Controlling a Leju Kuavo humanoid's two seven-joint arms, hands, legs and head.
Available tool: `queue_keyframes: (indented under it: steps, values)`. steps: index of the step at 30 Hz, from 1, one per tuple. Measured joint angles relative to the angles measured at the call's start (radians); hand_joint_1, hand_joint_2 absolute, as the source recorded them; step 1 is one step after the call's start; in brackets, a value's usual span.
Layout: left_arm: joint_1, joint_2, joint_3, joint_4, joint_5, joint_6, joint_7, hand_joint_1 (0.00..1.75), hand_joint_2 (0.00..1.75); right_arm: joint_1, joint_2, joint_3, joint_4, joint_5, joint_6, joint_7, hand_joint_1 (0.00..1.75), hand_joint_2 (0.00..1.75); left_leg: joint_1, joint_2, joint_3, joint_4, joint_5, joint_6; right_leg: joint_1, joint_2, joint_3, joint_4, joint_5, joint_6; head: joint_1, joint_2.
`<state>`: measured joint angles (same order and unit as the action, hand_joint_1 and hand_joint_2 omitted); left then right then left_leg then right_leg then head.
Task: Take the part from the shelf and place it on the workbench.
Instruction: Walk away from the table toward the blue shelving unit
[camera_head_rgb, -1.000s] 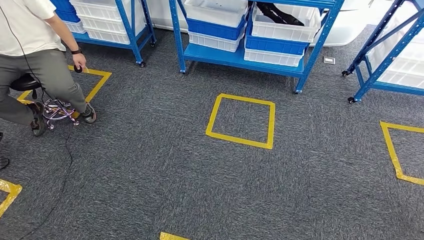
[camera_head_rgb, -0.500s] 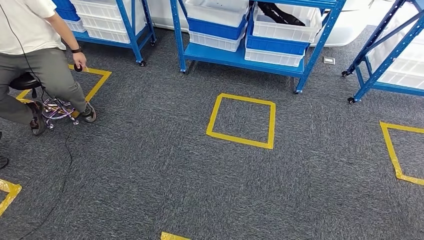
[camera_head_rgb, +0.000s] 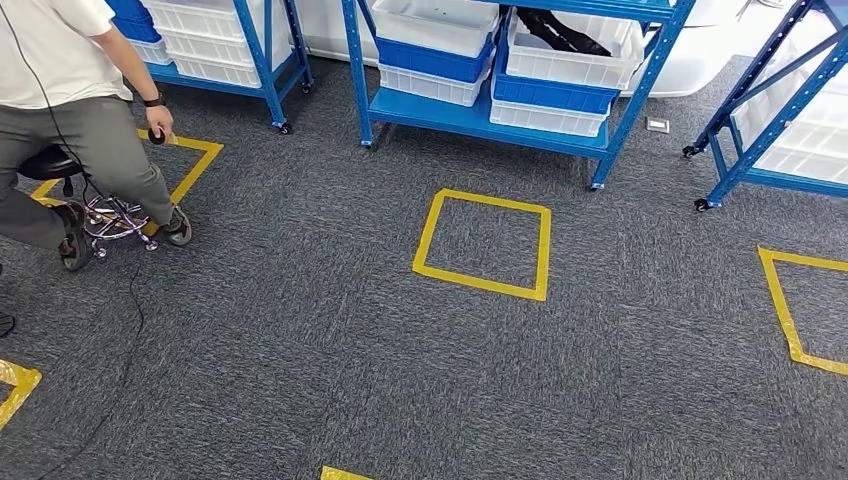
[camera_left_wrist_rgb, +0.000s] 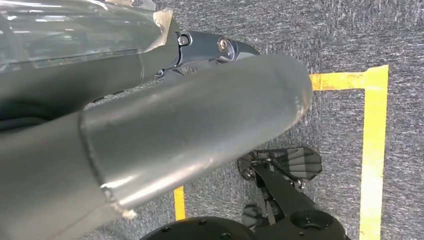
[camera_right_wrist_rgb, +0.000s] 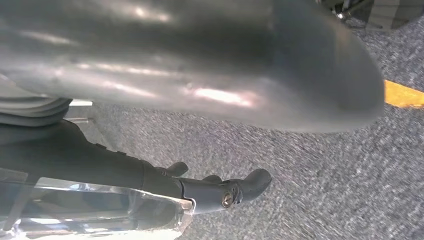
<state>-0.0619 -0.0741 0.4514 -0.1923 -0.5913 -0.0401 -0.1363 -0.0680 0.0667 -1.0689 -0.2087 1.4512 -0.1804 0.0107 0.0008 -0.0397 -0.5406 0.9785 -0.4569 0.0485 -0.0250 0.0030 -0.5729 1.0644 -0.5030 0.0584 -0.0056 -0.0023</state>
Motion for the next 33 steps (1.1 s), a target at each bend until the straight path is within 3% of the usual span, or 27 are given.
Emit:
queue_keyframes:
  steps: [2, 4, 6, 11, 13, 17, 21, 26, 31, 33]
  values:
    - [0.0, 0.001, 0.0, 0.0, 0.0, 0.0, 0.001, 0.0, 0.0, -0.001, 0.0, 0.0, 0.0, 0.0, 0.0, 0.0, 0.0, 0.0, -0.003, -0.001, -0.001, 0.01, -0.01, -0.014, 0.0, 0.002, 0.035, -0.068, 0.023, -0.011, 0.0, 0.0]
    - [0.0, 0.003, 0.0, 0.0, 0.0, 0.0, 0.001, 0.0, 0.0, -0.001, 0.002, 0.0, 0.0, 0.0, 0.0, 0.0, 0.0, 0.0, -0.004, 0.0, -0.001, 0.012, -0.012, -0.007, 0.001, 0.002, 0.038, -0.07, 0.027, -0.025, -0.002, 0.0]
    - [0.0, 0.004, 0.0, 0.0, 0.0, 0.0, 0.001, 0.0, 0.0, 0.0, 0.002, 0.0, 0.0, 0.001, 0.0, 0.0, 0.0, 0.0, -0.002, 0.001, -0.002, 0.012, -0.01, 0.008, 0.002, 0.003, 0.038, -0.07, 0.029, -0.03, -0.003, 0.0]
    - [0.0, 0.004, 0.0, 0.0, -0.002, 0.0, 0.001, 0.0, 0.0, 0.0, 0.004, 0.0, 0.0, 0.003, 0.0, 0.0, 0.0, 0.0, 0.003, 0.002, 0.0, 0.007, -0.009, 0.009, 0.011, 0.003, 0.037, -0.07, 0.028, -0.036, -0.003, 0.0]
    - [0.0, 0.004, 0.0, 0.0, -0.002, 0.0, 0.001, 0.0, 0.0, 0.0, 0.004, 0.0, 0.0, 0.004, -0.001, 0.0, 0.0, 0.0, 0.005, 0.002, 0.0, 0.006, -0.009, 0.002, 0.014, 0.003, 0.037, -0.069, 0.027, -0.038, -0.003, 0.0]
    - [0.0, 0.004, 0.0, 0.0, -0.002, 0.001, 0.001, 0.0, 0.0, 0.0, 0.005, 0.0, 0.0, 0.004, -0.001, 0.0, 0.0, 0.0, 0.01, 0.002, 0.0, 0.004, -0.009, -0.031, 0.018, 0.003, 0.037, -0.069, 0.026, -0.049, -0.003, 0.0]
    - [0.0, 0.003, 0.0, 0.0, -0.002, 0.001, 0.001, 0.0, 0.0, 0.0, 0.005, 0.0, 0.0, 0.004, -0.002, 0.0, 0.0, 0.0, 0.007, 0.002, 0.001, 0.004, -0.009, -0.034, 0.018, 0.003, 0.036, -0.069, 0.026, -0.049, -0.002, 0.0]
    - [0.0, 0.004, 0.0, 0.0, -0.002, 0.0, -0.001, 0.0, 0.0, 0.0, 0.007, 0.0, 0.0, 0.004, -0.002, 0.0, 0.0, 0.0, -0.001, 0.002, -0.002, 0.009, -0.013, -0.028, 0.008, 0.002, 0.036, -0.07, 0.027, -0.047, -0.003, 0.0]
    - [0.0, 0.006, 0.0, 0.0, -0.005, 0.0, -0.01, 0.0, 0.0, 0.0, 0.008, 0.0, 0.0, 0.004, -0.001, -0.003, 0.0, 0.0, -0.005, 0.002, -0.007, 0.02, -0.02, -0.014, 0.003, 0.003, 0.037, -0.072, 0.026, -0.038, -0.003, 0.0]
    - [0.0, 0.007, 0.0, 0.0, -0.006, 0.0, -0.013, 0.0, 0.0, 0.0, 0.008, 0.0, 0.0, 0.005, -0.001, -0.006, 0.0, 0.0, -0.007, 0.001, -0.006, 0.011, -0.024, -0.001, 0.002, 0.002, 0.041, -0.062, 0.036, -0.024, -0.003, 0.0]
